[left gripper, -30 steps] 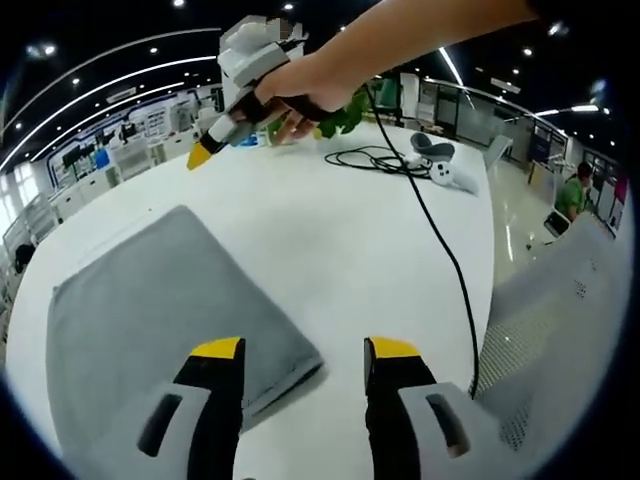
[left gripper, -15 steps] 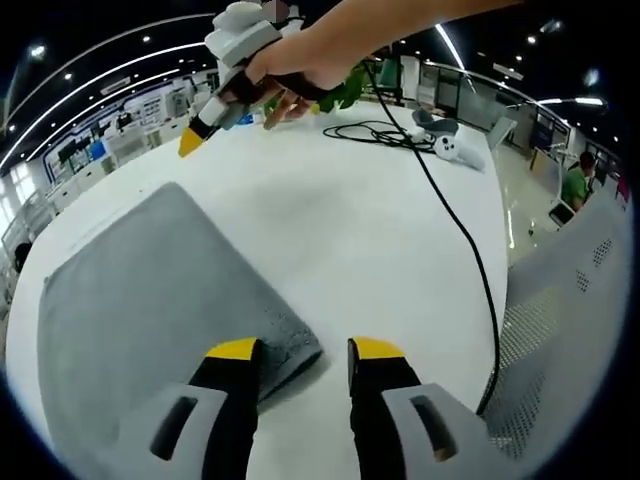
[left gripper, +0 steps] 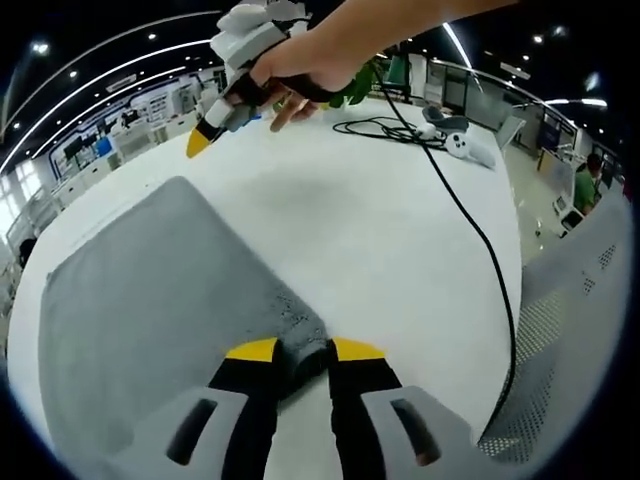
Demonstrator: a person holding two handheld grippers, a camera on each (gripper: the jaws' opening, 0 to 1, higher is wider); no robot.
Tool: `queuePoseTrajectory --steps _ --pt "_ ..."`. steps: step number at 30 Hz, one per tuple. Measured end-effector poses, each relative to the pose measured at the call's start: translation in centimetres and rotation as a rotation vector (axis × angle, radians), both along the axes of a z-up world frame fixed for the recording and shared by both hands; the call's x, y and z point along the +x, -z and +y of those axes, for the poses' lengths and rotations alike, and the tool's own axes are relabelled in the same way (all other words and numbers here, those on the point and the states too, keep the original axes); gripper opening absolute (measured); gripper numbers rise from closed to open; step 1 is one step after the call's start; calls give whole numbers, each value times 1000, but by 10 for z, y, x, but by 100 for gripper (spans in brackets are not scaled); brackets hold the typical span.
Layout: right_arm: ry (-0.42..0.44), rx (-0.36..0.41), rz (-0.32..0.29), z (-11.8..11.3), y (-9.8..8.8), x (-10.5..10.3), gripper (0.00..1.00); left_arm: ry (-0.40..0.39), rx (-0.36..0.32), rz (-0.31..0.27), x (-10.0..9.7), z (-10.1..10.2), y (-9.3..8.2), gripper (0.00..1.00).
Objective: Fold the towel on the table until its edges align and the towel forms a compact rectangular stack.
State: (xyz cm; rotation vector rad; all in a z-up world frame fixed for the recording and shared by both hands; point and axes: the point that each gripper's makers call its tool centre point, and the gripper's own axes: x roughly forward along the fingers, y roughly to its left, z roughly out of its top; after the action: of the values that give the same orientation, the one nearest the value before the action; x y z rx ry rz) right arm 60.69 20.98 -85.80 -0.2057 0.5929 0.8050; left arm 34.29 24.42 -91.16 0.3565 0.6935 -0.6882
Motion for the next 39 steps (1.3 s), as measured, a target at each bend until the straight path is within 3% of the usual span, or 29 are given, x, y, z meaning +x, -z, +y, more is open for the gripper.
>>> queuePoseTrajectory --steps 7,13,26,28,31,33,39 --pt "10 1 25 -2 14 5 19 11 -5 15 0 -2 0 7" --pt "36 17 47 -3 23 15 20 16 -29 47 -7 -11 0 6" --pt "118 69 103 -4 37 14 25 43 -60 91 -24 -36 -1 6" --pt "125 41 106 -5 45 12 25 45 -63 98 -27 -39 -1 6" --pt "158 14 153 -11 56 8 21 62 -60 100 -31 -43 -1 5" --pt "146 24 107 -10 53 11 19 64 -61 105 -31 -44 -1 5" --pt "140 17 146 -11 52 6 9 63 -67 113 -31 -48 -1 5"
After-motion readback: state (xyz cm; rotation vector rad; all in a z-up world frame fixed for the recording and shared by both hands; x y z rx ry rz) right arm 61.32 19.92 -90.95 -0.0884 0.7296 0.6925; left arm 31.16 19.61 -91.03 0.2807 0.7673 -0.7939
